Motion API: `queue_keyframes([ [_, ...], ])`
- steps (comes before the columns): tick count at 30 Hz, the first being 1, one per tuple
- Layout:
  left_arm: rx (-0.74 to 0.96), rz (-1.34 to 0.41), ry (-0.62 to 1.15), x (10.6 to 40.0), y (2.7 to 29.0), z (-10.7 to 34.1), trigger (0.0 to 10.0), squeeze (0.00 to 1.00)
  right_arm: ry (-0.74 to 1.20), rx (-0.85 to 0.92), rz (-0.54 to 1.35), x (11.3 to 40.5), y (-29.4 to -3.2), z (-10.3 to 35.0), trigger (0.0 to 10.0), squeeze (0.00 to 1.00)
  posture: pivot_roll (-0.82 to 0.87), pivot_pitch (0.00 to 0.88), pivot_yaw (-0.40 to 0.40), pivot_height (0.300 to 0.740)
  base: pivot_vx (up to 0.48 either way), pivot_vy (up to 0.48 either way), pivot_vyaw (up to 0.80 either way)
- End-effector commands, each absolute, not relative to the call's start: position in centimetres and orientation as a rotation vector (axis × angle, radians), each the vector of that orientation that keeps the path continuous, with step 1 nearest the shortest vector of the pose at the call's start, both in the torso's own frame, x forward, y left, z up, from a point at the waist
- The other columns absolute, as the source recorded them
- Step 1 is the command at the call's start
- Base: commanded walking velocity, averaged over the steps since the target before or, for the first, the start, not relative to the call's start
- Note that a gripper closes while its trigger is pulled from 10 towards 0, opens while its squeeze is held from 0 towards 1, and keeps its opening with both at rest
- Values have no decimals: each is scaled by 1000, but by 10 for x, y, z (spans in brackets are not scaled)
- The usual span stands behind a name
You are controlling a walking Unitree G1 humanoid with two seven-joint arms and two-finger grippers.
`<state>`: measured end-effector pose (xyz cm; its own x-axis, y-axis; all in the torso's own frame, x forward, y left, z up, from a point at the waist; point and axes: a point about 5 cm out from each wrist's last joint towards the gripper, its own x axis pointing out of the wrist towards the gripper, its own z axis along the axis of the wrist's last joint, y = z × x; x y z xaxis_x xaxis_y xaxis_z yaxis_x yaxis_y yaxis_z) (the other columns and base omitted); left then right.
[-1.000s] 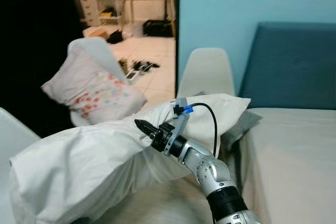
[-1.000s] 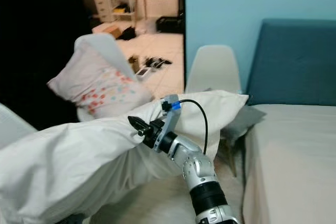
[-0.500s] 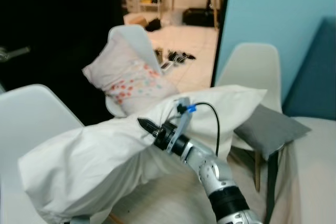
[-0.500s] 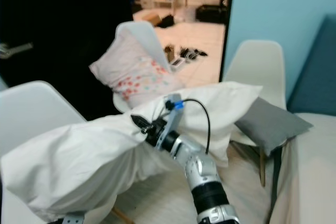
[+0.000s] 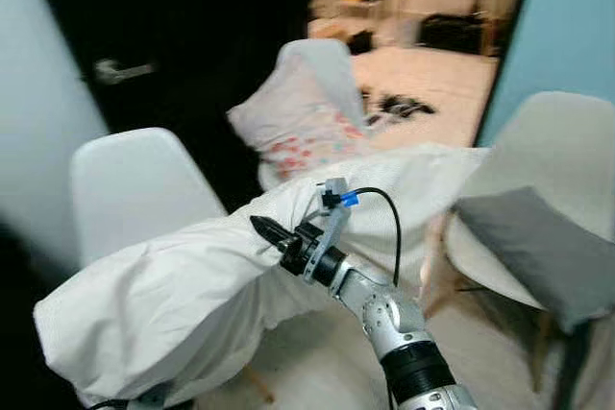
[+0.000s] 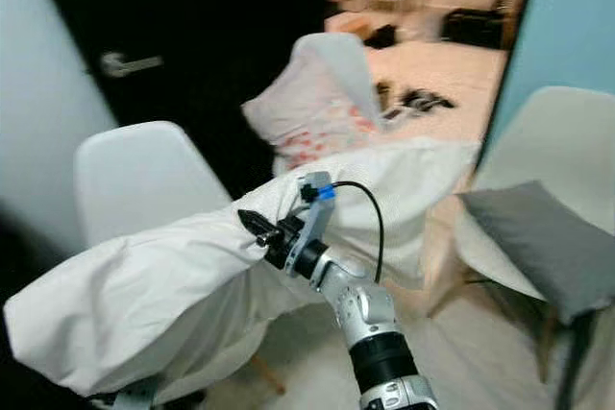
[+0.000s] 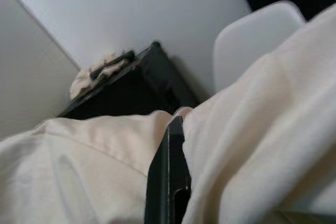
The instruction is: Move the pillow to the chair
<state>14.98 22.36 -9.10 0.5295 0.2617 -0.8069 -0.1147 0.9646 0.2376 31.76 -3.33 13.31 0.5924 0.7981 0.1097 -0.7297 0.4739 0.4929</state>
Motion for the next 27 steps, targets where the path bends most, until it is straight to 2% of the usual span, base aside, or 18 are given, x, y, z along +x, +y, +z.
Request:
queue_keyframes([
  [1,155,234,967,156,225,-88,10000,0,39,547,1007,317,-22,157,10000,0,-42,0,31,740,0,0,788],
  [7,150,242,932,164,227,-84,10000,0,48,537,1012,316,-20,155,10000,0,-42,3,31,740,0,0,781],
  [14,144,252,863,180,228,-76,10000,0,103,457,889,326,-25,143,10000,0,-43,3,30,740,289,0,0],
  [23,135,263,823,190,230,-70,10000,0,117,429,887,327,-24,142,10000,0,-41,0,26,740,317,0,0],
  [27,137,262,817,191,229,-69,10000,0,99,442,946,323,-19,145,10000,0,-38,0,23,740,322,0,0],
])
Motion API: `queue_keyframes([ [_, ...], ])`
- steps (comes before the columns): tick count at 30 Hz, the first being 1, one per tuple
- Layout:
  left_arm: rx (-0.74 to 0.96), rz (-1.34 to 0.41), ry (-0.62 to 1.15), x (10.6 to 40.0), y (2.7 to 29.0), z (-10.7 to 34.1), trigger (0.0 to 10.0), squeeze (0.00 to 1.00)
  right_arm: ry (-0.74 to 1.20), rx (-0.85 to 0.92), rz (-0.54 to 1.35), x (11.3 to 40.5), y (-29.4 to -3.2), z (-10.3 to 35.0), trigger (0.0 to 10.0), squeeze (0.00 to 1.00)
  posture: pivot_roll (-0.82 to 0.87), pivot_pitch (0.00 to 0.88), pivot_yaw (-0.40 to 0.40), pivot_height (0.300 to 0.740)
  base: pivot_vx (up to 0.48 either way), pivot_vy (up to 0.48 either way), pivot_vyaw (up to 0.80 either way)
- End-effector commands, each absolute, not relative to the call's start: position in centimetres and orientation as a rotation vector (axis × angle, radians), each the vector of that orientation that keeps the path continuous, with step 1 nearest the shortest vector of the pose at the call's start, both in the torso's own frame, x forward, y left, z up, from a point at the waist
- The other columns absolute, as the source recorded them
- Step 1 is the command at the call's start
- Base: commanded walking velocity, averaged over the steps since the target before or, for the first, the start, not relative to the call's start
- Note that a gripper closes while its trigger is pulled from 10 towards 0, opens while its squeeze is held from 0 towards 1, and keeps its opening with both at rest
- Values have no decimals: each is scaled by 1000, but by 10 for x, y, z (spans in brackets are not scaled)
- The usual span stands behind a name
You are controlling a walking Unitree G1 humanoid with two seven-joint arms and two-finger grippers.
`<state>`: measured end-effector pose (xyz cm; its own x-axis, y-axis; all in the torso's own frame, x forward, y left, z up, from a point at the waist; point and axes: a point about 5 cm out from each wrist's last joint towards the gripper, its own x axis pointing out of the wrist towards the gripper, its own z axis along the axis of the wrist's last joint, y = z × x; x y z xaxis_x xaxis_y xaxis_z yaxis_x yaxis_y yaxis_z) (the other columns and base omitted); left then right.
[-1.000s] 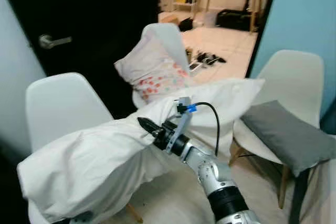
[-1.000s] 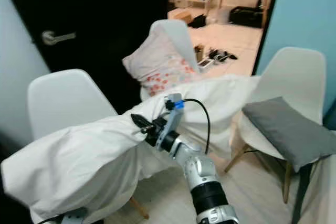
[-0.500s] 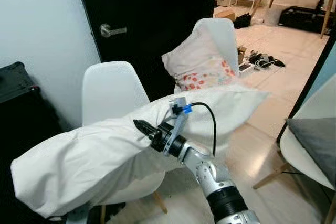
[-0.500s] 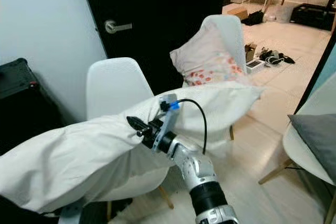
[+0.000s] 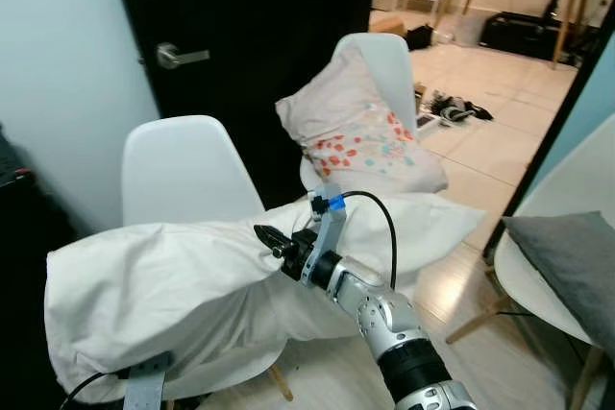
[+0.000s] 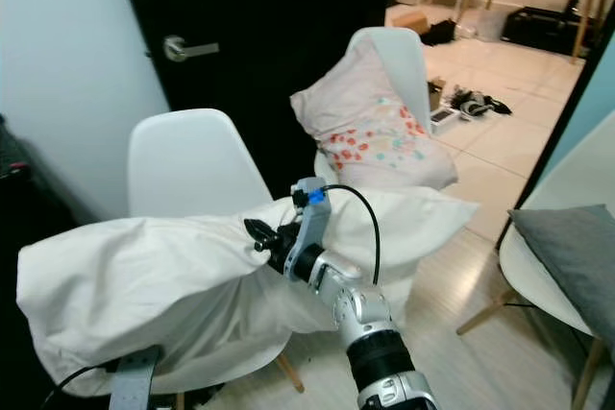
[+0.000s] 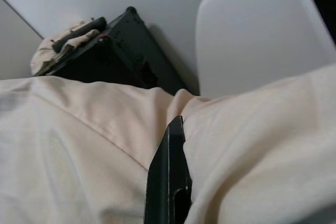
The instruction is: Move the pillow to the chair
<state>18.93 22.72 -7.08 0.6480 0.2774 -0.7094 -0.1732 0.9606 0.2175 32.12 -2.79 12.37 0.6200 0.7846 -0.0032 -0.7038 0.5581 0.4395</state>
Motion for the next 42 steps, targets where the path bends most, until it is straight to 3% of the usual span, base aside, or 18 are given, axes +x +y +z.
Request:
queue_keyframes([
  [1,137,261,816,191,229,-69,10000,0,84,450,974,320,-18,148,10000,0,-38,0,23,740,322,0,0],
  [14,147,260,822,189,227,-71,10000,0,73,447,1040,313,-15,149,10000,0,-40,0,29,740,311,0,643],
  [23,155,254,822,189,226,-71,10000,0,94,435,985,317,-18,144,10000,0,-39,2,29,740,282,0,766],
  [29,157,260,835,188,225,-72,10000,0,156,361,780,334,-30,132,10000,0,-40,3,32,740,90,0,0],
  [42,154,231,808,194,223,-69,10000,0,188,321,526,352,-57,124,10000,0,-37,5,33,740,0,0,0],
])
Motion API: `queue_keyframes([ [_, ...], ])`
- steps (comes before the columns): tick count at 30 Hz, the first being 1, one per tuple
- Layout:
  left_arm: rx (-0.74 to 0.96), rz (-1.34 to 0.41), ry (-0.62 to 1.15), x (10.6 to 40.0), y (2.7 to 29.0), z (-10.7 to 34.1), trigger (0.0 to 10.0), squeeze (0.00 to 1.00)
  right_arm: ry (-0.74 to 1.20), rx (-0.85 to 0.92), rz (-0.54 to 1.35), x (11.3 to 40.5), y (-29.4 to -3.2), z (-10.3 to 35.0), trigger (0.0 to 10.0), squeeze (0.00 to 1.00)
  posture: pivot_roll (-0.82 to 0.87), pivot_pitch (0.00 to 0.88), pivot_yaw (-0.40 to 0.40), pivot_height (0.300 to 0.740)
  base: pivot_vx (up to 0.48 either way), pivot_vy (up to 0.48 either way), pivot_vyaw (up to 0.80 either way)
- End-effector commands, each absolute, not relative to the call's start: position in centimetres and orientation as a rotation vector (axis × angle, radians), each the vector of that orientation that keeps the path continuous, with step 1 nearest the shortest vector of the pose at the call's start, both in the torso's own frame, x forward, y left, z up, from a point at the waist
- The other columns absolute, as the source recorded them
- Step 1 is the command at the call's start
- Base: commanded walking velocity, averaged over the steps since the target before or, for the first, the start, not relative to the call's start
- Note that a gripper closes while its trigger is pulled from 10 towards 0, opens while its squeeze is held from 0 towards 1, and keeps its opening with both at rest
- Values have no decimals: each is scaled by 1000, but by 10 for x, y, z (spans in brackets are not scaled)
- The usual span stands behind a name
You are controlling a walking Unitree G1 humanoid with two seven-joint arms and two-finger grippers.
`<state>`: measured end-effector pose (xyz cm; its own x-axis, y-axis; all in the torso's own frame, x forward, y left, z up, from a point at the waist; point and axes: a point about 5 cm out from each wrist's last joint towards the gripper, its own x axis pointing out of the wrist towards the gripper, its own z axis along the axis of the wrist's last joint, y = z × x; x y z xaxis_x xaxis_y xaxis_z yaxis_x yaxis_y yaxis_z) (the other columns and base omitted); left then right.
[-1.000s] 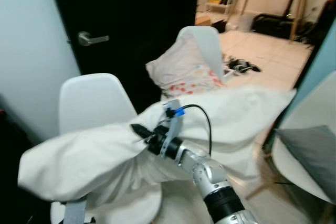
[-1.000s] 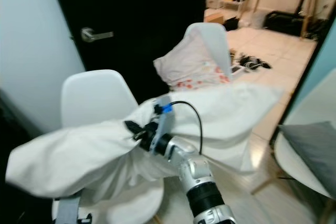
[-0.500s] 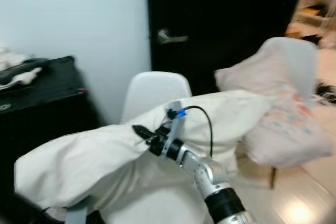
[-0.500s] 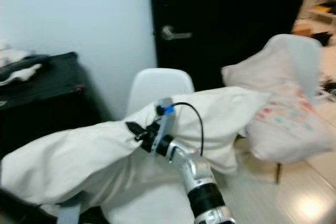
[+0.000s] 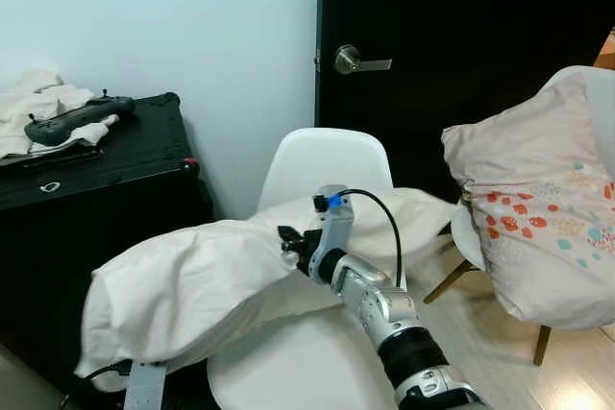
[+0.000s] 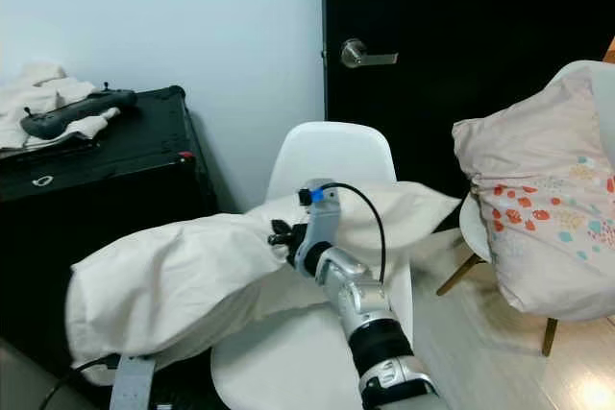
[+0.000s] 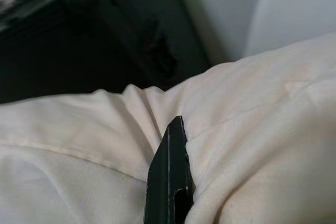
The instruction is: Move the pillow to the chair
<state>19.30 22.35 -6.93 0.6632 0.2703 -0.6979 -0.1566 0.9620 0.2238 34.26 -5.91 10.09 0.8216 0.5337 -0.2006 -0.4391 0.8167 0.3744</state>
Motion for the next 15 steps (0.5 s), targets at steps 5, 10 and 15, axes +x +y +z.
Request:
queue_keyframes([
  [5,151,219,805,195,221,-69,10000,0,166,320,496,356,-61,128,10000,0,-39,5,34,740,0,0,-555],
  [10,151,216,804,196,220,-69,10000,0,199,296,492,356,-60,121,10000,0,-39,5,34,740,0,0,-276],
  [15,155,212,802,196,220,-69,10000,0,261,265,514,350,-51,110,10000,0,-37,7,31,740,0,0,0],
])
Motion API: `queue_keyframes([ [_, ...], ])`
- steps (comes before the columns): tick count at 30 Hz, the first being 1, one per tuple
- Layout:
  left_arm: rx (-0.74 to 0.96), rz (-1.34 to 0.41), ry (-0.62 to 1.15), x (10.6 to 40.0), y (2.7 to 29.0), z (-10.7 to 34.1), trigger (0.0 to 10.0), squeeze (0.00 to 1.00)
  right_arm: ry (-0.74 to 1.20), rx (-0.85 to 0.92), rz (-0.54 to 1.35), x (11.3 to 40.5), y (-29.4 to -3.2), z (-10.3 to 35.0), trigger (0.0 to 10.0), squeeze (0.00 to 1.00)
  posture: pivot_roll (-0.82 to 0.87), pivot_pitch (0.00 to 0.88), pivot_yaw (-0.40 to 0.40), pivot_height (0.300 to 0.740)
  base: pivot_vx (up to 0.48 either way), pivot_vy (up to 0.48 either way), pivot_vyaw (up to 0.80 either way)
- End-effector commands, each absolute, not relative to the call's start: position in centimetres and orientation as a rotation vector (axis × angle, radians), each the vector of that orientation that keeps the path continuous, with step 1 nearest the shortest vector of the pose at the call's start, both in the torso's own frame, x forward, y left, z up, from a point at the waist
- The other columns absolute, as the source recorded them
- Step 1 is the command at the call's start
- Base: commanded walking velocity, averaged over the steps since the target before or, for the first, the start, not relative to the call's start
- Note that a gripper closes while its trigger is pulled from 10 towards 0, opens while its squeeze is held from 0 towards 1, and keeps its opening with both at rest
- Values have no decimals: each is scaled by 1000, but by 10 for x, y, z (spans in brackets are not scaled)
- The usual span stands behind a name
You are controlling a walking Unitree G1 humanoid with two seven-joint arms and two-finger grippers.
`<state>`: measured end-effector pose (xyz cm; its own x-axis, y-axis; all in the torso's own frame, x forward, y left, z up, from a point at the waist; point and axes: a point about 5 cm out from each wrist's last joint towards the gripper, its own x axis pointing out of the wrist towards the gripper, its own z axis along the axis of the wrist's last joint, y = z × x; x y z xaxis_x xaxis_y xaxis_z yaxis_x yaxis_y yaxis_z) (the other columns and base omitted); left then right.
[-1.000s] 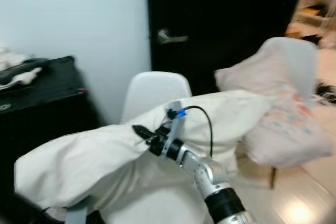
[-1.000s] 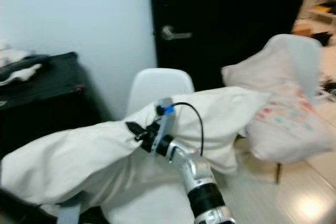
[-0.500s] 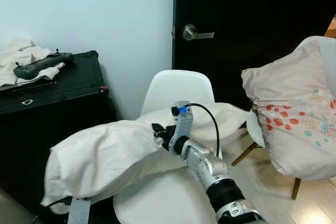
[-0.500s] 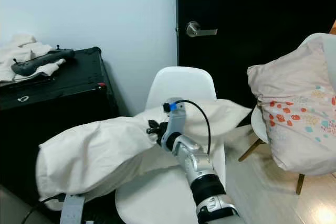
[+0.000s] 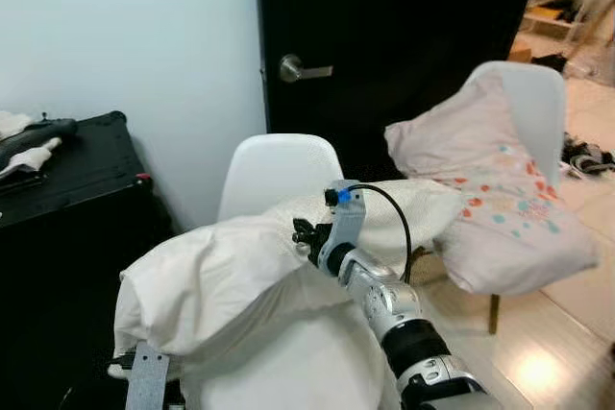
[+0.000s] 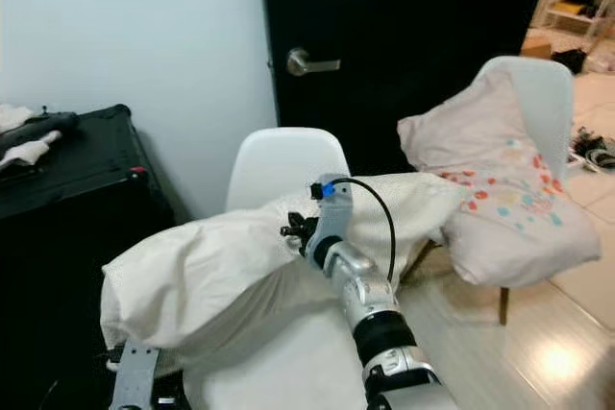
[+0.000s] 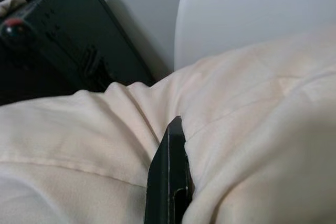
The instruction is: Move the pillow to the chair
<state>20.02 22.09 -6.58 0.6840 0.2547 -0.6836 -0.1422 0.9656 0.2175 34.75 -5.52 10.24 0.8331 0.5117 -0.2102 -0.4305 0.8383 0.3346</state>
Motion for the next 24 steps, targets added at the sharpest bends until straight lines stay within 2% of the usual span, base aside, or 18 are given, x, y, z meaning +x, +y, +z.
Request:
queue_keyframes([
  [1,157,211,800,196,220,-68,10000,0,271,250,507,351,-51,109,10000,0,-36,7,31,740,0,0,0],
  [9,165,209,791,198,221,-67,10000,0,298,195,450,355,-59,106,10000,0,-36,7,30,715,0,0,0],
  [11,167,211,784,200,222,-66,10000,0,387,84,465,352,-60,93,10000,0,-37,2,25,705,0,0,0],
  [14,168,212,782,200,222,-65,10000,0,431,35,477,349,-60,87,10000,0,-37,2,25,700,0,0,0],
  [16,172,207,785,200,221,-66,10000,0,579,-72,485,339,-64,63,10000,0,-35,0,22,690,0,0,0],
  [24,180,202,823,190,221,-72,10000,0,757,-208,530,322,-72,36,10000,0,-38,0,22,660,0,0,0],
])
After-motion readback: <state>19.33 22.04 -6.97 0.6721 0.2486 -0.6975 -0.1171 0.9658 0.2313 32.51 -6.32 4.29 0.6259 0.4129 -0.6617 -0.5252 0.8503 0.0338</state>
